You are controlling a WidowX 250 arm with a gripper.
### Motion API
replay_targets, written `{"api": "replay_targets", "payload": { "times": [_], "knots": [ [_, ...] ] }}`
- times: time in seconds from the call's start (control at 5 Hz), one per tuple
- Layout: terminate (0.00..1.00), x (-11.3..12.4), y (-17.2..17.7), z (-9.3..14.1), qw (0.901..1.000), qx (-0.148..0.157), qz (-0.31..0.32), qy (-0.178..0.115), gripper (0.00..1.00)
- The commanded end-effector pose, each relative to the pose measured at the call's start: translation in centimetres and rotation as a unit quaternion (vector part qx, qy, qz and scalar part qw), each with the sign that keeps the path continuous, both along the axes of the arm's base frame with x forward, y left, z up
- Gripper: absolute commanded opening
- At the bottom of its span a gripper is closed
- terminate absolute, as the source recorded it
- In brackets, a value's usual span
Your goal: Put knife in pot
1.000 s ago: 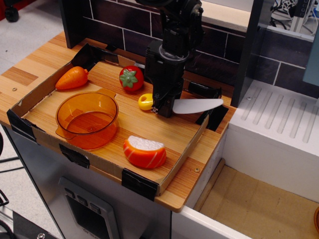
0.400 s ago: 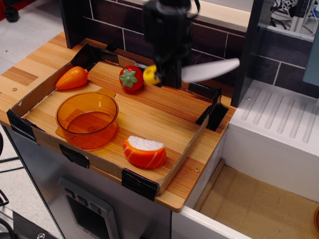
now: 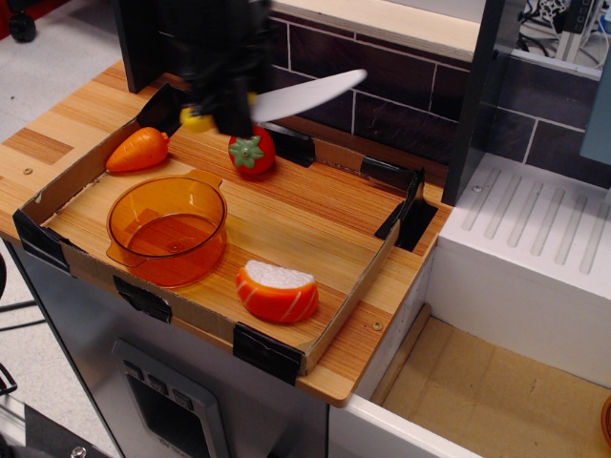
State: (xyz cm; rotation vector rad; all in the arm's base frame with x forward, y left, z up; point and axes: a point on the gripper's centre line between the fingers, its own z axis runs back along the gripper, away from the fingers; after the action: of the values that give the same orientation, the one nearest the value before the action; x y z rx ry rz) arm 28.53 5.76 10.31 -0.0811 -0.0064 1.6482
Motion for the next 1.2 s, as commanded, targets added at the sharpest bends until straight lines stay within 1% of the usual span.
{"api": "replay_targets", "payload": {
  "times": [0.0,0.2,0.4,0.6,0.8,1.0],
  "knots": [
    [0.0,-1.8,3.6,-0.4,0.9987,0.029,-0.038,-0.015,0.0],
    [0.0,-2.2,4.0,-1.3,0.9981,0.041,-0.043,-0.014,0.0],
    [0.0,-2.7,4.6,-2.7,0.9967,0.057,-0.057,-0.01,0.0],
    [0.0,-2.6,4.6,-3.2,0.9964,0.063,-0.056,-0.003,0.0],
    [0.0,-2.6,4.4,-3.4,0.9958,0.067,-0.063,-0.002,0.0],
    [0.0,-2.5,4.1,-2.4,0.9959,0.048,-0.075,-0.018,1.0]
  ]
}}
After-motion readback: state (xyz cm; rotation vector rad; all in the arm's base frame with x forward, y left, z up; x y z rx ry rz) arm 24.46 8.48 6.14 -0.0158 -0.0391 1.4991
